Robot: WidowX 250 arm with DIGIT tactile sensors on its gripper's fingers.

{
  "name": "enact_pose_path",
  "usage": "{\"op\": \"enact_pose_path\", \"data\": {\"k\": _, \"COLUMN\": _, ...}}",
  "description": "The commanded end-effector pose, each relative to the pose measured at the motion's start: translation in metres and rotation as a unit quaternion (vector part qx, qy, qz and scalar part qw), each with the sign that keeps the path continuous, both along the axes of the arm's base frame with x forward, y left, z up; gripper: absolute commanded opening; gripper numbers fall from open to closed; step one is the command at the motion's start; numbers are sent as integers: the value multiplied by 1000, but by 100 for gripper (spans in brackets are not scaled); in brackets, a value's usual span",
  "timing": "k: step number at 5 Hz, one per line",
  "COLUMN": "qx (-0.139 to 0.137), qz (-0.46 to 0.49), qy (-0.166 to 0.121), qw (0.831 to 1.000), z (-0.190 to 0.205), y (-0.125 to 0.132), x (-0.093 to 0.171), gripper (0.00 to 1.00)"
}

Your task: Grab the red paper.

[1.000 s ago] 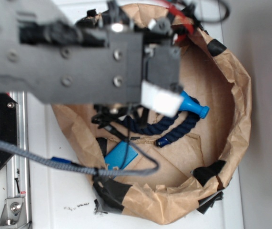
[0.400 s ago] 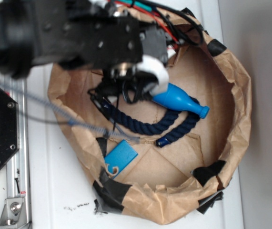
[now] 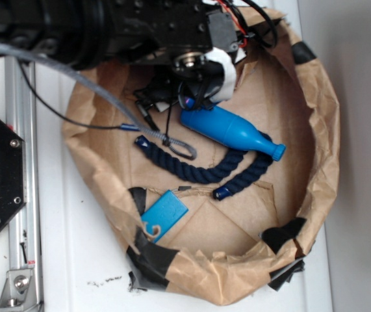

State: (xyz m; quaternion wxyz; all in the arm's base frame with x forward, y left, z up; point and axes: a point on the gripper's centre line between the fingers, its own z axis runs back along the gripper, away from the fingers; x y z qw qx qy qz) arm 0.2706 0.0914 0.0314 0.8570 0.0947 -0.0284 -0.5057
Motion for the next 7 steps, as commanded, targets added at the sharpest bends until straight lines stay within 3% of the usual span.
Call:
{"op": "enact_pose_path", "data": {"k": 1, "qx": 56, "qz": 47, "qy": -20, "qw": 997, "z": 0, "y": 10, "x": 5, "gripper": 0}}
{"op": "enact_pose_path", "data": {"k": 2, "qx": 50, "qz": 70, "qy": -19, "qw": 996, "z": 7, "y": 2, "x": 0, "gripper": 0}}
{"op": "enact_pose_path", "data": {"k": 3, "qx": 36, "qz": 96, "qy": -51, "qw": 993, "z": 47, "y": -23, "x": 2, "gripper": 0}}
{"op": "enact_pose_path", "data": {"k": 4, "qx": 23, "qz": 176, "qy": -54, "qw": 983, "z": 93, "y": -46, "x": -5, "gripper": 0}}
{"op": "enact_pose_path", "data": {"k": 6, "qx": 33, "qz": 251, "qy": -67, "qw": 965, "z": 119, "y": -56, "x": -14, "gripper": 0}}
{"op": "enact_pose_path", "data": {"k": 7, "qx": 20, "qz": 280, "qy": -79, "qw": 956, "z": 132, "y": -62, "x": -16, "gripper": 0}}
